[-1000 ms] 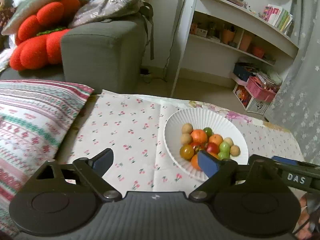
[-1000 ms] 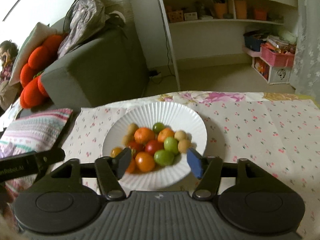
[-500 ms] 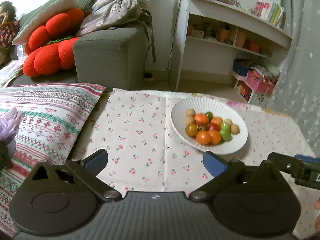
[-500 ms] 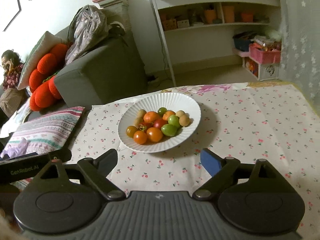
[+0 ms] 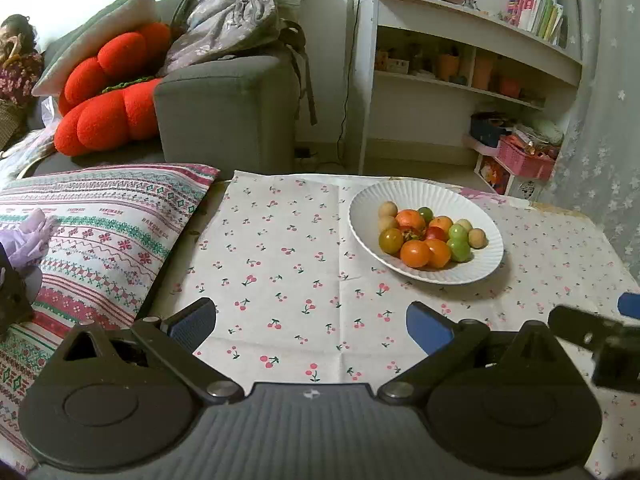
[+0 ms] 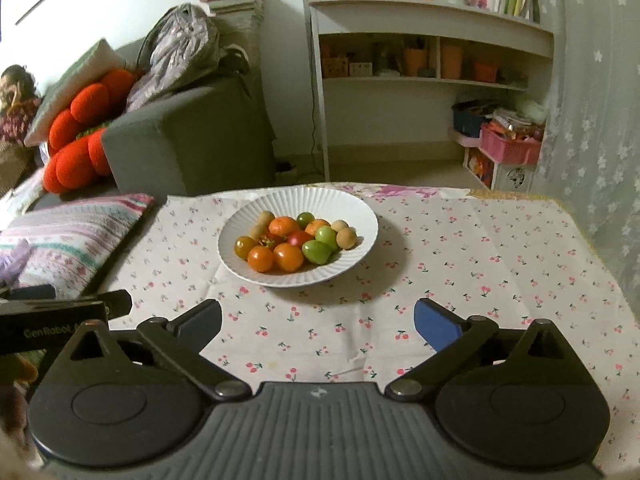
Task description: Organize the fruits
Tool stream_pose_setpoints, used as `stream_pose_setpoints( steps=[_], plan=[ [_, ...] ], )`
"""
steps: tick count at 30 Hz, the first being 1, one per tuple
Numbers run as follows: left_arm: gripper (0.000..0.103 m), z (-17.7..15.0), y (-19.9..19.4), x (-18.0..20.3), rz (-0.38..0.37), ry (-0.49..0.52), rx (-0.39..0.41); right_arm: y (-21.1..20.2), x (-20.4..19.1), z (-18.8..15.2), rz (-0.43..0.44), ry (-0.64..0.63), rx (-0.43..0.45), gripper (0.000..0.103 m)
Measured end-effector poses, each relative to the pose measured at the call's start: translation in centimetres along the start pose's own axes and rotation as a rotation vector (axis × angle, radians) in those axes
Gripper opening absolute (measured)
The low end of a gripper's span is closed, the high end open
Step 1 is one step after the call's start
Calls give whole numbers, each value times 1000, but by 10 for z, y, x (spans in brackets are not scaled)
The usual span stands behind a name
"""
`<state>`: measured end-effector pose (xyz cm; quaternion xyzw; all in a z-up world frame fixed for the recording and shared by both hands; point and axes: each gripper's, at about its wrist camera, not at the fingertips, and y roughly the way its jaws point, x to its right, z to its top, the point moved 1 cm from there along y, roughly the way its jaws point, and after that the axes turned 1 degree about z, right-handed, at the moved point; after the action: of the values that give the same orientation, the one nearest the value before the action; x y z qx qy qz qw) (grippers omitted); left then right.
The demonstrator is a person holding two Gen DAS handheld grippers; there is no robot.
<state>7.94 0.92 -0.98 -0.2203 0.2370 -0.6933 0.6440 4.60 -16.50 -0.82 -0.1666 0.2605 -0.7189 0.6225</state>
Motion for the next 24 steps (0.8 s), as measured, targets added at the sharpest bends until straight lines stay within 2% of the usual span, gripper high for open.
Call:
stream_pose_setpoints(
  steps=[5, 14, 24],
  plan=[
    [100, 0, 7, -4, 14, -16, -20, 9, -7, -6, -21, -37, -29, 102],
    [100, -3, 16, -11, -16, -78, -69, 15, -15, -9, -60, -85, -38, 103],
    [100, -3, 14, -8, -28, -50, -62, 16, -15, -10, -81, -91, -48, 103]
  ],
)
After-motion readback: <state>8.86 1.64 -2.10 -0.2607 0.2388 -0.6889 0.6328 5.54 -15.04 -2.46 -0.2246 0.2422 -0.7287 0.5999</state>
